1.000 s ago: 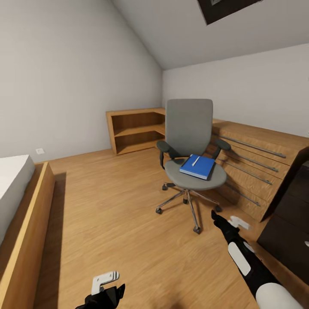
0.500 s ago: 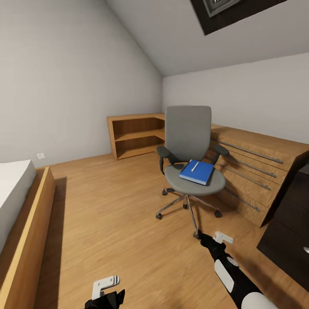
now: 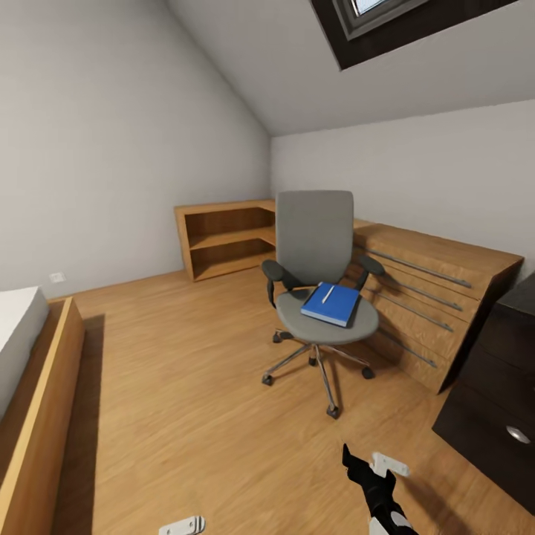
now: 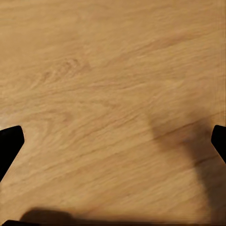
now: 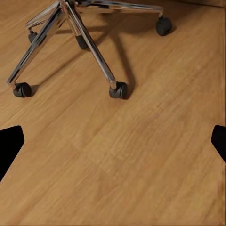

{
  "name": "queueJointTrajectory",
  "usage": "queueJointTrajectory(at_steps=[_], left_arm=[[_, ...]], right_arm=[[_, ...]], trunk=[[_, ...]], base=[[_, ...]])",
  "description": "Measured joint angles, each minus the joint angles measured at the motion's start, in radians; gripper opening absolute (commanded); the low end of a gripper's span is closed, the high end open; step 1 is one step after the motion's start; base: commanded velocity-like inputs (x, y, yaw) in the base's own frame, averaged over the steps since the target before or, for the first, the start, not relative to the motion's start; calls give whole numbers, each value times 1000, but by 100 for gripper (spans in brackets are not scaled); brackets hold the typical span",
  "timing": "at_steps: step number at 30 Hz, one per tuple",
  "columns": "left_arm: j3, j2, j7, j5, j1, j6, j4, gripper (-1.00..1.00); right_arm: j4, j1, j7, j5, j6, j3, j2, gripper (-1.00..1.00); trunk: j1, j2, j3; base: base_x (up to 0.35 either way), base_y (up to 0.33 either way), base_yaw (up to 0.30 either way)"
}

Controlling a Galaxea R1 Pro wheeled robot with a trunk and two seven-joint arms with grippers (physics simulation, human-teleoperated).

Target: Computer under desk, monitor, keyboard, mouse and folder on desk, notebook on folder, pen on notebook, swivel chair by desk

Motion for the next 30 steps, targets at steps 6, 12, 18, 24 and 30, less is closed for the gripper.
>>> queueJointTrajectory(at_steps=[6,12,18,24,30], left_arm=[[1,1,0,-11,0,-41,88,100],[2,2,0,-18,0,-189,194,100],[3,3,0,-58,0,-334,286,100],[4,3,1,-83,0,-385,337,100],[5,1,0,-91,-4,-422,386,100]], right_arm=[[45,1,0,8,-53,0,3,100],[89,2,0,8,-118,-1,0,100],[142,2,1,8,-188,-1,-2,100],[166,2,1,7,-210,0,-1,100],[170,2,0,5,-214,-1,-1,100]], trunk=[[0,0,3],[0,0,5],[0,0,7],[0,0,10],[0,0,12]], base=[[0,0,-252],[0,0,-268],[0,0,-279],[0,0,-281],[0,0,-282]])
